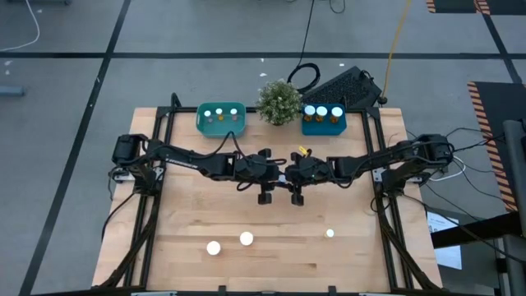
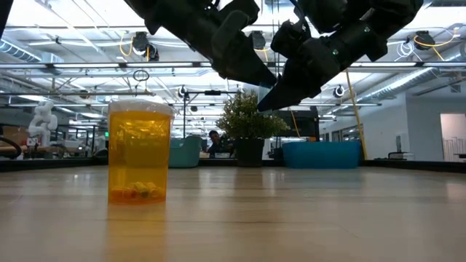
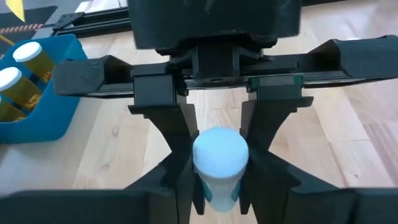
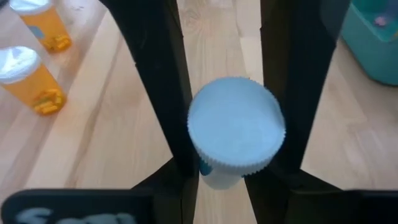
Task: Pick and place medicine bottles into bin by pill shape (circle, oval)
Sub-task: Put the small blue pill bottle into the green bin
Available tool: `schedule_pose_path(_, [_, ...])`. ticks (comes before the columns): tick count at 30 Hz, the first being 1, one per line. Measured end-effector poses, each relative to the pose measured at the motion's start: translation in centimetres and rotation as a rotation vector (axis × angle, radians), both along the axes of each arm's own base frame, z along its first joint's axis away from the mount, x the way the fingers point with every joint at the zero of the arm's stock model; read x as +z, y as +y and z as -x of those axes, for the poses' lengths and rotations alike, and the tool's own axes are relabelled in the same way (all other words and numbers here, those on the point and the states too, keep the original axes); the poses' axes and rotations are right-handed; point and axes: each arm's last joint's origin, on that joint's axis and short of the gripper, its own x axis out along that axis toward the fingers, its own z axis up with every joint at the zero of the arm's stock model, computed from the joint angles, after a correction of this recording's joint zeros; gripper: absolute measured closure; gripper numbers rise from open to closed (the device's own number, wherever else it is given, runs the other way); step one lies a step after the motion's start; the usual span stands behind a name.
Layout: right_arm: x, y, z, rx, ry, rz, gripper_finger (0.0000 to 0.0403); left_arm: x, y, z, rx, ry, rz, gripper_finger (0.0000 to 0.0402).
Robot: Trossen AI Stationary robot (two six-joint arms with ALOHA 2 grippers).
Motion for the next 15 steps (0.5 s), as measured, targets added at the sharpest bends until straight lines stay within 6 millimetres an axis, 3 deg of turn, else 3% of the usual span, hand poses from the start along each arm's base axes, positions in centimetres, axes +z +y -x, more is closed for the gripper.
schedule_pose_path(3, [0.1, 0.2, 0.1, -0.014, -0.004, 0.031, 0.0270, 0.4, -0.2, 0.3, -0.010, 0.002, -0.006, 0.0271])
schedule_pose_path(9, [0.7, 0.4, 0.2, -0.023, -0.028, 0.042, 0.0179, 1.6, -0.2, 1.1, 0.004, 0.002, 0.002, 0.0271])
schedule_pose_path(15, [0.9, 0.4, 1.2, -0.035, 0.039, 0.024, 0.0122, 3.4, 0.3, 3.5, 0.088, 0.091, -0.024, 0.0279])
